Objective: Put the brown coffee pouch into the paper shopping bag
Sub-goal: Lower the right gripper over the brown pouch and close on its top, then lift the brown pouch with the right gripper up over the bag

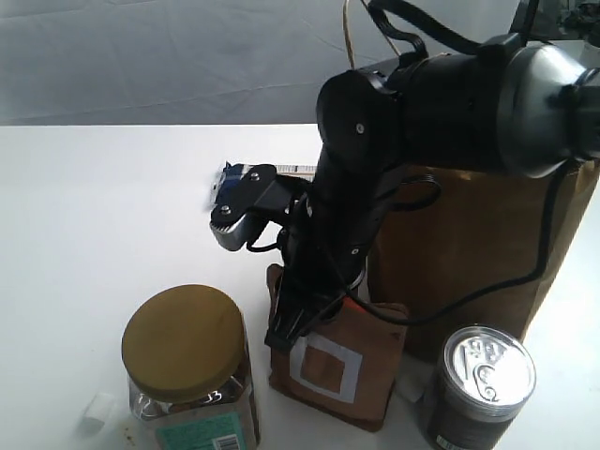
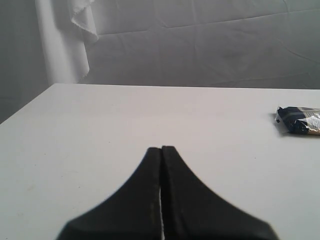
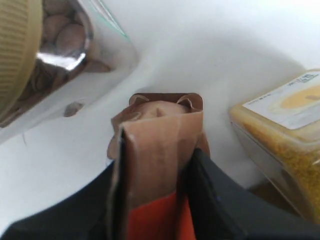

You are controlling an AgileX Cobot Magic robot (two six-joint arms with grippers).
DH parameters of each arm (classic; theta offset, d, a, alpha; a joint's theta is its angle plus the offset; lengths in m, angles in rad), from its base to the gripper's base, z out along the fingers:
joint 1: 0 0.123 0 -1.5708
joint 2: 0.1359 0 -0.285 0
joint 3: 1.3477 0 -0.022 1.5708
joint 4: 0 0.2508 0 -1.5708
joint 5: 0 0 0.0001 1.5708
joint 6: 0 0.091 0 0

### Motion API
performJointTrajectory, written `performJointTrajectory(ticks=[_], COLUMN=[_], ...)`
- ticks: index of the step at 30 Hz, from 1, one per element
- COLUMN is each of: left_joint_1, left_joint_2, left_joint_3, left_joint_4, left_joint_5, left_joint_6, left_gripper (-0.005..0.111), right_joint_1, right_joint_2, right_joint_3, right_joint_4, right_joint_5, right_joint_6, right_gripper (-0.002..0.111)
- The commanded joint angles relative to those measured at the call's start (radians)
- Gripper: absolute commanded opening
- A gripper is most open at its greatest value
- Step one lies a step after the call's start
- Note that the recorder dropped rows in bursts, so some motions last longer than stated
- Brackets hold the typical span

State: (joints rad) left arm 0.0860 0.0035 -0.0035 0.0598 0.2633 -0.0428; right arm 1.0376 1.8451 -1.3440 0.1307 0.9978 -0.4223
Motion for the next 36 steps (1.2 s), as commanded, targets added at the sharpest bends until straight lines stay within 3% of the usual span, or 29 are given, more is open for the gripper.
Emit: performJointTrajectory(ticks=[1, 9, 25, 29, 36], left_joint_1=[0.004, 0.004, 0.004, 0.004, 0.004], left_joint_2=[-0.003, -0.003, -0.003, -0.003, -0.003], left_joint_3=[0.004, 0.004, 0.004, 0.004, 0.004], left_joint_4=[0.004, 0.004, 0.004, 0.004, 0.004], left_joint_5=[-0.004, -0.004, -0.004, -0.004, -0.004], left_joint_6=[-0.003, -0.003, -0.003, -0.003, -0.003], left_gripper=[0.000, 0.000, 0.000, 0.000, 0.000], right_joint_1=[0.002, 0.002, 0.002, 0.002, 0.002], right_joint_2=[-0.002, -0.160, -0.563, -0.655, -0.778], right_joint_3=[0.005, 0.005, 0.005, 0.005, 0.005], right_joint_4=[-0.086, -0.067, -0.058, -0.189, -0.598], right_joint_5=[0.025, 0.011, -0.211, -0.269, -0.255], right_joint_6=[0.048, 0.052, 0.052, 0.148, 0.494], right_gripper=[0.000, 0.000, 0.000, 0.000, 0.000])
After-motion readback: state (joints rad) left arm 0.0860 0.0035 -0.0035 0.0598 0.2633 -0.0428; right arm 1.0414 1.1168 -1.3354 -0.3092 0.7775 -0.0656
